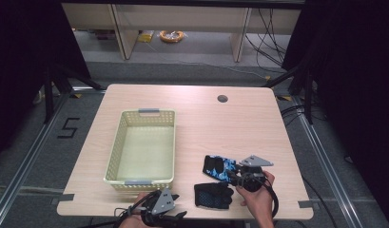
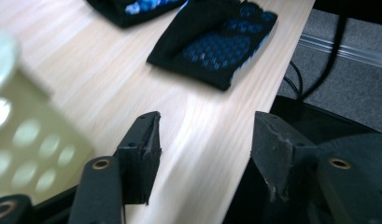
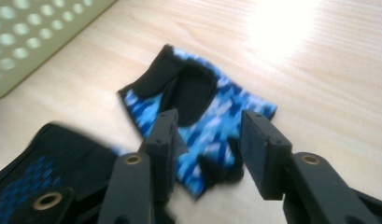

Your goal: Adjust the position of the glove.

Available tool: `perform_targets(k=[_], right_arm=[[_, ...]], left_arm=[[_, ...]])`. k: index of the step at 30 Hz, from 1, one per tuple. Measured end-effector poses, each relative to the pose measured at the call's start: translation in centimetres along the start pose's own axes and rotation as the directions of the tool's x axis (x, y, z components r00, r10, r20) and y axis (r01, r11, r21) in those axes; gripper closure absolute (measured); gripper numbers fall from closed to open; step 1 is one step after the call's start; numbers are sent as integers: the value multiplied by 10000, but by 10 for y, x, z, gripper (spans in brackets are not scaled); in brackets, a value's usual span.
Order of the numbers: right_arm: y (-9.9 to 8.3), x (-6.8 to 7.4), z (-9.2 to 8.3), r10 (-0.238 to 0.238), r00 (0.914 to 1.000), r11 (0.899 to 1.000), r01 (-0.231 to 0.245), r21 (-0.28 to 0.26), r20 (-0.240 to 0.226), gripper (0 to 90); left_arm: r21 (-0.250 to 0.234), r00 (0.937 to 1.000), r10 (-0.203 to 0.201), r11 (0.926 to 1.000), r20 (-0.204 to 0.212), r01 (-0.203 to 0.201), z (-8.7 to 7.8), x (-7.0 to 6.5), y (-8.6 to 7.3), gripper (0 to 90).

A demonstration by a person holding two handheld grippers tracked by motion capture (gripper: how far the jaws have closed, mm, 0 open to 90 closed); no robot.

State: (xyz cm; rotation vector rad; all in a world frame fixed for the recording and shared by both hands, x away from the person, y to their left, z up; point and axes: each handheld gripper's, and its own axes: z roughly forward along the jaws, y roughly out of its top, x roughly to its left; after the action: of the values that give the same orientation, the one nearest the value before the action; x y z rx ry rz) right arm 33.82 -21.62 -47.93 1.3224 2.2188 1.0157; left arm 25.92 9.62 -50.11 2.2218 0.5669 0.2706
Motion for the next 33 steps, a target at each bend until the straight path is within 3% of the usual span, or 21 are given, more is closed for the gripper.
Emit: perform_targets(k=[5, 6, 7, 9, 13, 15, 16, 17, 18, 20, 22, 24, 25, 26, 27, 28, 29, 30, 31, 33], right_arm=[[13, 1, 22, -136, 9998, 9990, 131, 423, 123, 592], [16, 1, 27, -234, 9997, 9987, 230, 457, 85, 592], [17, 1, 29, -255, 9996, 9986, 250, 475, 110, 592], [19, 4, 32, 29, 9998, 9971, -43, 758, 190, 593], [22, 4, 40, -83, 9993, 9956, 49, 934, 357, 594], [22, 3, 43, -73, 9991, 9949, 32, 1004, 409, 589], [22, 3, 45, -41, 9989, 9946, -7, 1040, 457, 590], [23, 3, 46, 0, 9988, 9942, -53, 1077, 494, 594], [23, 2, 48, -96, 9980, 9928, 22, 1194, 618, 597], [22, 1, 51, -116, 9975, 9919, 26, 1267, 702, 603], [22, -1, 53, -73, 9980, 9912, -10, 1326, 624, 610], [20, -7, 56, 469, 9988, 9920, -486, 1167, 172, 672], [19, -9, 55, 506, 9986, 9925, -517, 1106, 124, 691], [18, -10, 57, 539, 9985, 9928, -528, 1072, -74, 713], [19, -11, 56, 361, 9993, 9936, -352, 1070, -62, 731], [19, -10, 56, 339, 9994, 9938, -340, 1061, 32, 765], [19, -10, 56, 339, 9994, 9938, -340, 1061, 32, 765], [19, -10, 57, -60, 10000, 9946, 54, 1032, 55, 817], [20, -10, 56, 88, 9999, 9943, -93, 1061, 48, 826], [20, -10, 56, -60, 10000, 9945, 58, 1044, 17, 842]], left_arm=[[-105, 9998, -194, 9998, 9, 194, -13, 3, -9, 370], [-176, 9988, -489, 9987, -59, 488, -14, 1, -11, 359], [-73, 9986, -523, 9986, 101, 524, -15, 1, -12, 355], [126, 9991, -419, 9990, -34, 420, -17, 2, -15, 341], [313, 9983, -571, 9979, 151, 566, -16, 2, -20, 323], [259, 9979, -645, 9976, 57, 643, -17, 2, -21, 320], [238, 9969, -760, 9969, 202, 755, -17, 2, -21, 318], [146, 9977, -682, 9976, 26, 682, -19, 3, -20, 317], [45, 9980, -616, 9981, 117, 615, -19, 4, -19, 317], [173, 9967, -811, 9966, 78, 809, -19, 4, -19, 315], [229, 9972, -750, 9969, 55, 748, -19, 5, -20, 312], [182, 9959, -900, 9958, 78, 899, -17, 4, -21, 312], [255, 9982, -596, 9979, 33, 595, -18, 7, -20, 312], [261, 9985, -542, 9982, 16, 541, -18, 7, -20, 312], [247, 9986, -524, 9983, 18, 523, -18, 7, -20, 312], [79, 9968, -804, 9967, 32, 804, -17, 5, -20, 313], [79, 9968, -804, 9967, 32, 804, -17, 5, -20, 314], [276, 9975, -696, 9972, 84, 693, -17, 5, -20, 316], [271, 9978, -665, 9974, -10, 665, -18, 5, -20, 317], [249, 9978, -659, 9975, 1, 659, -17, 6, -20, 320]])
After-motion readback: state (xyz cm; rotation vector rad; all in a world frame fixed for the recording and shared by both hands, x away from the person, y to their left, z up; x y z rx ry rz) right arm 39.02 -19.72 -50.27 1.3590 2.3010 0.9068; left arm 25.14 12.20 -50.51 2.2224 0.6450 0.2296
